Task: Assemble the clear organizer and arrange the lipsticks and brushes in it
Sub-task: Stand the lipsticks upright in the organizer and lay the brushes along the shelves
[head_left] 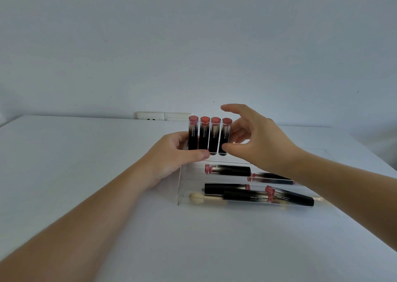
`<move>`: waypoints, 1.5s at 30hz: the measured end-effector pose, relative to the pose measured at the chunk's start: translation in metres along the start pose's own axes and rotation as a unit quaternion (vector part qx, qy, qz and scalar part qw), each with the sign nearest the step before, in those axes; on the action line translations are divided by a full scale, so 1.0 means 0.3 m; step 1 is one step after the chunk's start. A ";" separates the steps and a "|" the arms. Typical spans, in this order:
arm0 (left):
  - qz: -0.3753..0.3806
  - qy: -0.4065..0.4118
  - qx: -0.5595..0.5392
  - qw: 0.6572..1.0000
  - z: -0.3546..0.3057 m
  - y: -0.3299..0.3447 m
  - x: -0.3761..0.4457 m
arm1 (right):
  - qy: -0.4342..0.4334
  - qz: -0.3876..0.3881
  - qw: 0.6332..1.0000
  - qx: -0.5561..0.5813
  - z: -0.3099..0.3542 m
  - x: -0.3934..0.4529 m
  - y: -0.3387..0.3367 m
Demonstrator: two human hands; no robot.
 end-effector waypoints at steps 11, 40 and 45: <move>-0.052 0.003 -0.042 0.998 -0.023 -0.090 -0.025 | -0.029 -0.070 0.993 -0.093 0.049 -0.083 -0.142; -0.094 0.078 0.411 0.903 -0.189 0.071 -0.196 | -0.056 0.182 0.922 -0.338 0.075 -0.106 0.060; -0.081 0.055 0.432 0.896 -0.163 0.068 -0.183 | -0.060 0.167 0.925 -0.337 0.065 -0.116 0.029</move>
Point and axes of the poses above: each hand's wrist, its own x-axis towards the middle knuckle, its own y-axis out of the palm, z = x × y, the point moved 7 cm from there along x, towards the middle knuckle, and after that the axes turned 4 degrees about -y, right-handed, at the moved point
